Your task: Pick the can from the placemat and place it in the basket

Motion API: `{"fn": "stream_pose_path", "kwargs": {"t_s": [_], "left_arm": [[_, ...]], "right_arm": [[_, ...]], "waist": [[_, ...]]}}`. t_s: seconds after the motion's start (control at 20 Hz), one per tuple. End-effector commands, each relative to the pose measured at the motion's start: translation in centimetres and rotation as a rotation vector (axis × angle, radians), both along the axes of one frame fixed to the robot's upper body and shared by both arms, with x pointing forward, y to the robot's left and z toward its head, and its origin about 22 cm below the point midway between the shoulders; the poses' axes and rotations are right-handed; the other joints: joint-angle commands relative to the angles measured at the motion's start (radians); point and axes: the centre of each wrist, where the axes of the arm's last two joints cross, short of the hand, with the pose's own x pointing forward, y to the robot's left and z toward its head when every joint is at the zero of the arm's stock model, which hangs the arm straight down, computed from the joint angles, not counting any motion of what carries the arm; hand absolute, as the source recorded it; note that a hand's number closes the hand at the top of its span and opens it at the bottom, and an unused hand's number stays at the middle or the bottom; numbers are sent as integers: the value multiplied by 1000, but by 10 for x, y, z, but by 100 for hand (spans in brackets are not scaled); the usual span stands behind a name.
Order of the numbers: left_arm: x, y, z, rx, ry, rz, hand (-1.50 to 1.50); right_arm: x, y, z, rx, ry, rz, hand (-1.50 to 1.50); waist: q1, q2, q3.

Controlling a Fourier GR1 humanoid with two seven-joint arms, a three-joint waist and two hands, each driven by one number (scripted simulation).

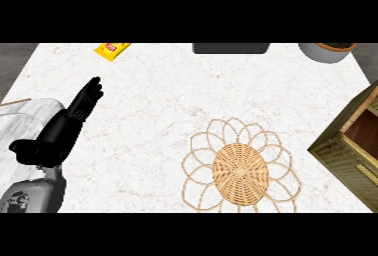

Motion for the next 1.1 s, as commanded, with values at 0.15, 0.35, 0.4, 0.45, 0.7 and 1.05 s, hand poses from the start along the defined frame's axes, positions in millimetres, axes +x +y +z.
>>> {"fn": "stream_pose_path", "kwargs": {"t_s": [0.15, 0.35, 0.4, 0.45, 0.7, 1.05], "left_arm": [[6, -7, -13, -2, 13, -10, 0], [3, 8, -8, 8, 11, 2, 0], [3, -6, 3, 9, 12, 5, 0], [7, 13, 2, 2, 9, -2, 0], [8, 14, 0, 5, 4, 1, 0], [-6, 6, -17, 4, 16, 4, 0]], "right_arm": [[11, -25, -12, -16, -70, -9, -150], [-11, -52, -16, -38, -31, 28, -150], [9, -37, -11, -46, -48, 37, -150], [3, -38, 2, -41, -94, 49, -150], [-7, -33, 23, -2, -231, 77, -150], [-52, -61, 51, 191, -366, 61, -150]], "waist": [[0, 0, 0], [-3, 0, 0], [2, 0, 0], [0, 0, -1], [-3, -1, -1], [-11, -4, 0]]}}
